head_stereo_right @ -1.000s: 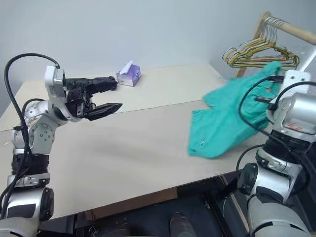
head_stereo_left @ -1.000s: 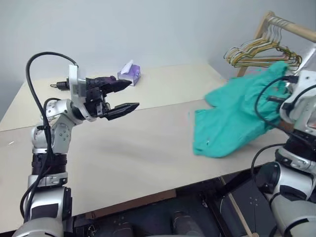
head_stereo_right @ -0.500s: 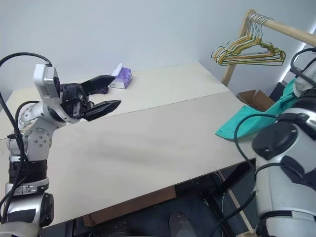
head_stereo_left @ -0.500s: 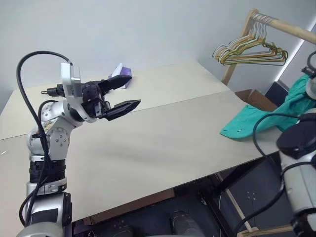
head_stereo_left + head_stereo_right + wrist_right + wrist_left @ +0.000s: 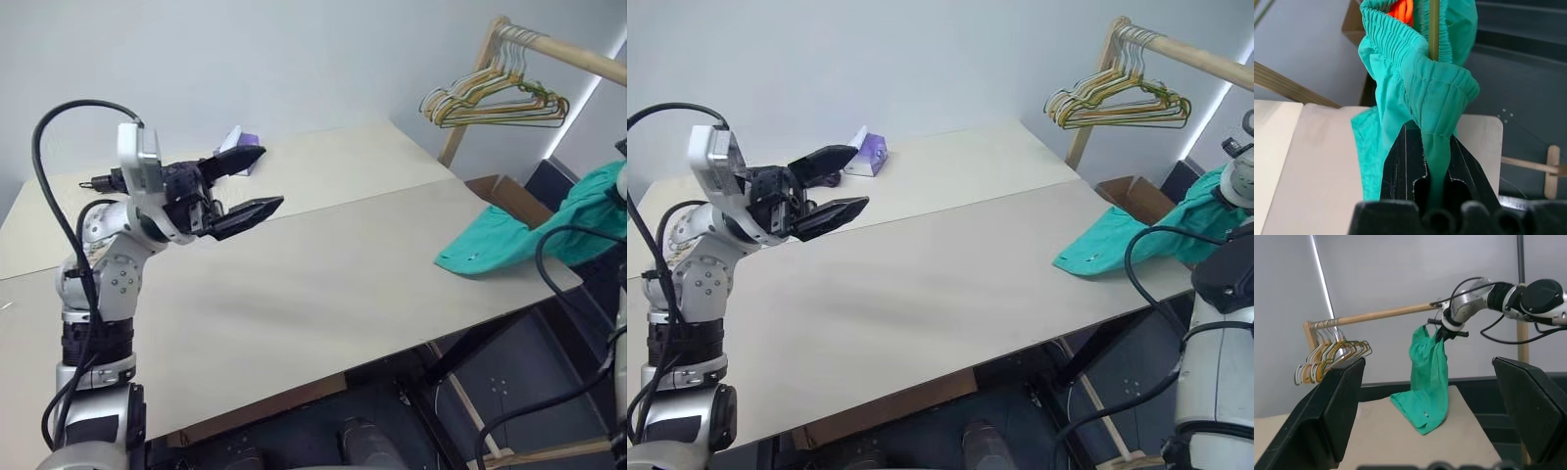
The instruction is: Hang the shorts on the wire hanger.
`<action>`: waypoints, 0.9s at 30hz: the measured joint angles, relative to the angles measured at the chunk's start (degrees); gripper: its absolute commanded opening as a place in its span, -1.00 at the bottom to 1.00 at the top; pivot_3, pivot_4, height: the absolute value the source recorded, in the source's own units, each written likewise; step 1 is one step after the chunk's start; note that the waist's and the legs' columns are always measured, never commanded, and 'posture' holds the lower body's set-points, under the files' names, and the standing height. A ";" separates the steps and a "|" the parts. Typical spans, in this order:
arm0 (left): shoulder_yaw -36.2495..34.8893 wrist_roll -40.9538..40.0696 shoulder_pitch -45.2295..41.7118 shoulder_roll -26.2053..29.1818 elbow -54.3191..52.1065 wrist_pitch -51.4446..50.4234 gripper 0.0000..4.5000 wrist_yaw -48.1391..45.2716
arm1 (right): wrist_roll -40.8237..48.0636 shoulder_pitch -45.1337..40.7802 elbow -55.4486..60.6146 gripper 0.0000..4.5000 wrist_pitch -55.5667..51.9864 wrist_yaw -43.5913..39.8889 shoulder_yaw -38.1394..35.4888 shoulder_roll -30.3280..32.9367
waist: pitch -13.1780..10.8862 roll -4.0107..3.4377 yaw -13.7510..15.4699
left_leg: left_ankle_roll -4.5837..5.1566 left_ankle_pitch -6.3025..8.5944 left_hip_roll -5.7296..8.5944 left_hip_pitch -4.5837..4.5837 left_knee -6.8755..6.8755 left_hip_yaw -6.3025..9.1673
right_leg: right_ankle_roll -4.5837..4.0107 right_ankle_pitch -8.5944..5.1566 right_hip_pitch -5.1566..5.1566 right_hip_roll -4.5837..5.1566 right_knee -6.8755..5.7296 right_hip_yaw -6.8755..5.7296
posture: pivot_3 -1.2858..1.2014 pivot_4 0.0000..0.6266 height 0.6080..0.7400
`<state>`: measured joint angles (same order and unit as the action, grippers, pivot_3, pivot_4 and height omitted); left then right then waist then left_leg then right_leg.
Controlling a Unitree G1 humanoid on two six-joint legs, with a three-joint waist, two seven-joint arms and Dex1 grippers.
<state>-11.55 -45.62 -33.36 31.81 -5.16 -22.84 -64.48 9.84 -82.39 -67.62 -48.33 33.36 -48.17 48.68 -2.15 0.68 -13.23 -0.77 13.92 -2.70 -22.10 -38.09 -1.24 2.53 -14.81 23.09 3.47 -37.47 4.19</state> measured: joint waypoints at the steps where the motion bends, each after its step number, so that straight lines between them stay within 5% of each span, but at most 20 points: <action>1: -0.03 -0.48 0.00 0.00 -0.13 -0.07 0.99 0.01 | 0.58 0.07 -0.15 -1.00 0.22 0.24 0.15 0.10 | 0.00 0.00 0.01 | 0.00 0.00 0.00 0.00 0.01 0.00 | 0.00 0.00 0.00 0.00 0.01 -0.01 | -0.08 -1.00 1.00; 13: -1.45 -6.27 -0.08 -1.71 -0.36 -1.21 0.99 0.11 | 2.78 2.23 -0.46 -1.00 0.75 0.30 4.82 1.27 | 0.01 -0.01 0.11 | 0.00 0.00 0.00 -0.01 0.13 0.01 | -0.01 0.01 -0.09 0.00 0.31 -0.03 | -0.07 -1.00 1.00; 25: -2.61 -8.62 -0.10 -2.70 -0.66 -1.21 1.00 0.89 | 2.27 4.25 -0.43 0.85 0.75 -1.92 12.11 1.07 | 0.01 -0.02 0.44 | 0.00 0.00 0.00 0.00 0.13 0.00 | 0.00 0.02 -0.11 0.00 0.32 -0.02 | -0.07 -1.00 1.00; 27: -2.61 -8.62 -0.10 -2.85 -0.66 -1.21 1.00 0.91 | 2.19 4.31 -0.36 0.98 0.75 -1.76 12.95 0.94 | 0.01 -0.02 0.55 | 0.00 0.00 0.00 0.01 0.14 0.00 | 0.00 0.02 -0.11 0.00 0.32 -0.03 | -0.07 -1.00 1.00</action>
<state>-14.16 -54.24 -33.46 28.96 -5.82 -24.06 -63.57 12.03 -78.09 -67.97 -47.58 31.59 -35.22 49.62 -2.14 0.66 -12.68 -0.77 13.92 -2.70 -22.09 -37.96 -1.24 2.53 -14.79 22.97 3.47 -37.15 4.16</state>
